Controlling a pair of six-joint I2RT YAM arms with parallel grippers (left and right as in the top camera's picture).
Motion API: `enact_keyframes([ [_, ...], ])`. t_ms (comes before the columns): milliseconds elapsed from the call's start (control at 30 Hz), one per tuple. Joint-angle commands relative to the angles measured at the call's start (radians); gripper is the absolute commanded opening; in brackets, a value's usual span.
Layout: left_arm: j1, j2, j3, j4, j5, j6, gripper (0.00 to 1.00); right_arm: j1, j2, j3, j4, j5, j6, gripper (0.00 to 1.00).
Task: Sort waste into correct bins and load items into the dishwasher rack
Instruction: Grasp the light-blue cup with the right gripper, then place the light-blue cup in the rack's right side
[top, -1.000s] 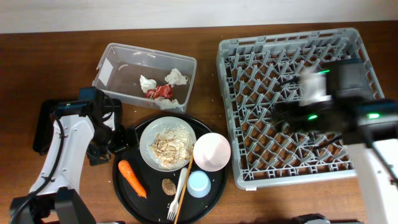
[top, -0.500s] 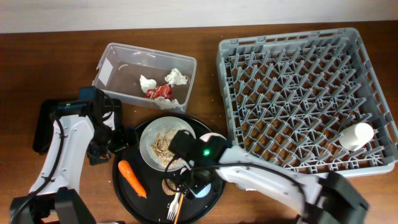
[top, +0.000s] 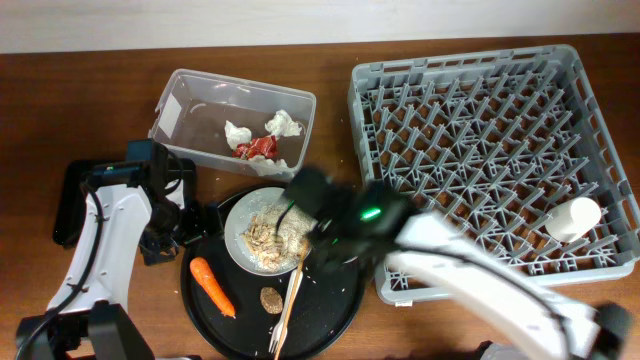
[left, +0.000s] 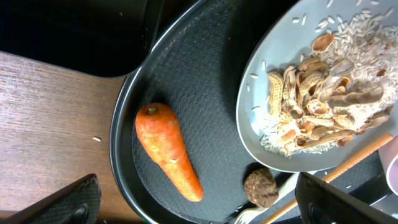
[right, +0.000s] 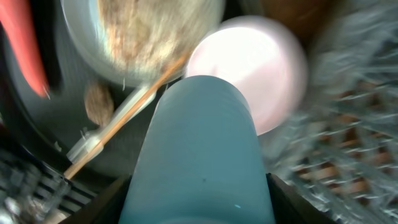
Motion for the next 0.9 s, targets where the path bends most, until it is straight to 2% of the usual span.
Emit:
enact_keyframes([
  [0, 0.004, -0.003, -0.002, -0.001, 0.010, 0.016, 0.99, -0.206, -0.114, 0.118, -0.032, 0.103, 0.000, 0.57],
  [100, 0.004, -0.003, -0.002, -0.001, 0.010, 0.016, 0.99, -0.468, -0.173, 0.126, -0.030, 0.101, -0.043, 0.57],
  [200, 0.004, -0.003, -0.002, 0.000, 0.010, 0.016, 0.99, -0.836, -0.150, 0.126, 0.005, 0.088, -0.128, 0.57],
  [267, 0.004, -0.003, -0.002, -0.001, 0.010, 0.016, 0.99, -0.987, -0.102, 0.126, 0.056, 0.033, -0.180, 0.57],
  [367, 0.004, -0.003, -0.002, 0.000, 0.010, 0.016, 0.99, -1.158, 0.016, 0.126, 0.106, 0.001, -0.182, 0.57],
  [533, 0.004, -0.003, -0.002, 0.000, 0.010, 0.016, 0.99, -1.294, 0.216, 0.126, 0.197, -0.035, -0.166, 0.57],
  [867, 0.004, -0.003, -0.002, 0.003, 0.010, 0.016, 0.99, -1.397, 0.352, 0.119, 0.307, -0.028, -0.152, 0.57],
])
